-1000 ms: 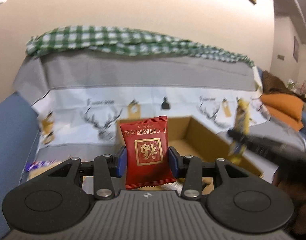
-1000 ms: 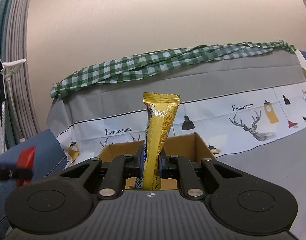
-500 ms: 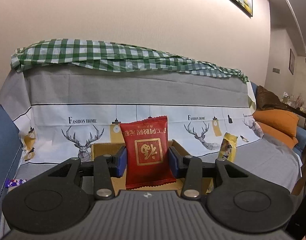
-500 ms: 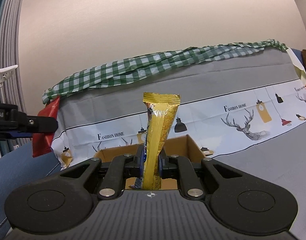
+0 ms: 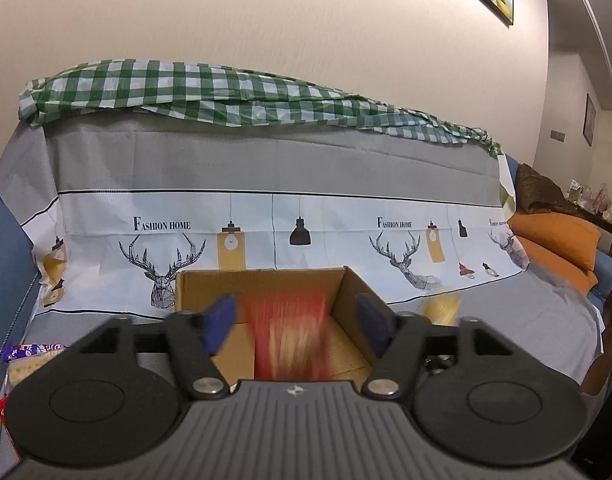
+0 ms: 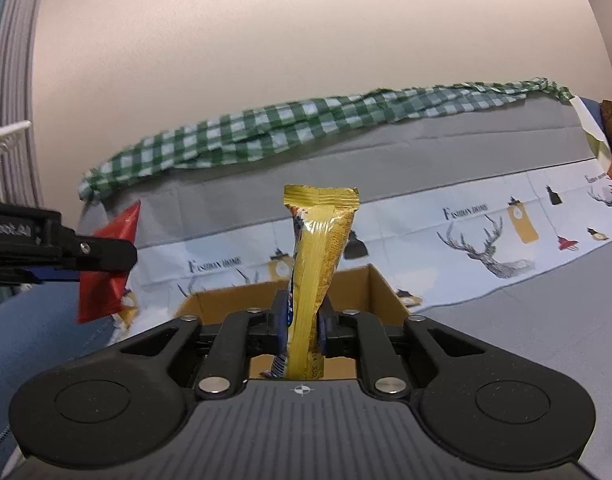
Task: Organize snacks
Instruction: 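Lower the red packet into the box with the left gripper while the right lowers the yellow bar in, then open both grippers and move both tools back over the snack pile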
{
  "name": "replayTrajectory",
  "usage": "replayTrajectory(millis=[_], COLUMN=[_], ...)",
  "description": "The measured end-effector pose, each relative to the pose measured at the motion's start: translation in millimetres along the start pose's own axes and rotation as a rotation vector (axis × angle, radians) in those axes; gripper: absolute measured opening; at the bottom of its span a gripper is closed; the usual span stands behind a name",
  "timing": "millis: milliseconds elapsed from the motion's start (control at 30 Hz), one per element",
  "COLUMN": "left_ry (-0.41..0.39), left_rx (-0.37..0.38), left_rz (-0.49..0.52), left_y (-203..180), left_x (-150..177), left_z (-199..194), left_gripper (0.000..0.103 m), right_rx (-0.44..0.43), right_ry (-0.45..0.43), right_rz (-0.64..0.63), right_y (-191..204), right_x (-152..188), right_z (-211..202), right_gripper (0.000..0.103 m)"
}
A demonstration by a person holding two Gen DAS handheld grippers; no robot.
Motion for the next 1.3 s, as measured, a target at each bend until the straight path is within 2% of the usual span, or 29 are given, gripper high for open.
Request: replayTrajectory(millis=[33,200,367,600,833,933,967,1000,1033,1067,1100,1167,1200,1233,1267,1300], left_ry=[0.002,0.024,0.054,0.092,0.139,0.149,0.147,0.143,0.142,0.153,0.18,0.147,0.149,0.167,0.178,0.184], left_rx=[0.004,-0.002,-0.007,-0.026,-0.095,-0.095,-0.101,-0.112,-0.129,-0.151,-0.168,-0.175,-0.181,-0.196,-0.205,-0.208], left_rz=[-0.001,-0.013,-0.027,-0.034,-0.004,0.039,0.047,0.046,0.026,-0.017,-0.108,-0.19,-0.226,-0.258,-0.283,-0.319], left_y=[0,6,16,40,95,122,131,142,157,172,187,203,211,218,224,231], left_x=[0,6,19,39,63,73,77,82,90,99,105,99,99,101,102,105], left_z=[0,0,-6,-25,-42,-44,-45,-46,-47,-47,-47,-53,-53,-51,-50,-48], left_gripper=[0.077,0.079,0.079,0.079,0.078,0.066,0.058,0.045,0.036,0.022,0.011,0.01,0.01,0.01,0.01,0.011], right_rx=[0.007,0.009,-0.024,-0.01,0.028,0.035,0.038,0.04,0.042,0.043,0.043,0.035,0.029,0.02,0.007,-0.005], right_ry=[0.001,0.018,0.117,0.188,0.212,0.213,0.211,0.208,0.206,0.204,0.201,0.191,0.185,0.181,0.18,0.181], right_rz=[-0.005,-0.055,-0.111,-0.21,-0.302,-0.317,-0.319,-0.322,-0.324,-0.328,-0.331,-0.334,-0.33,-0.319,-0.301,-0.285], right_y=[0,8,22,39,50,54,55,57,58,60,61,65,66,67,68,68], right_x=[0,4,16,30,40,42,42,42,42,42,42,42,41,40,39,38], right_z=[1,3,15,20,20,17,16,14,13,11,10,6,4,2,1,-1], right_gripper=[0.05,0.067,0.078,0.081,0.081,0.081,0.081,0.081,0.081,0.081,0.08,0.073,0.061,0.053,0.038,0.029])
Point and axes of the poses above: each gripper's, at about its wrist camera, not at the fingertips, and z roughly the way its jaws point, y to its left, x to its underside, the point moved 8 cm from there along z, roughly the way its jaws point, and after that the axes turned 3 degrees about x, right-handed, at the moved point
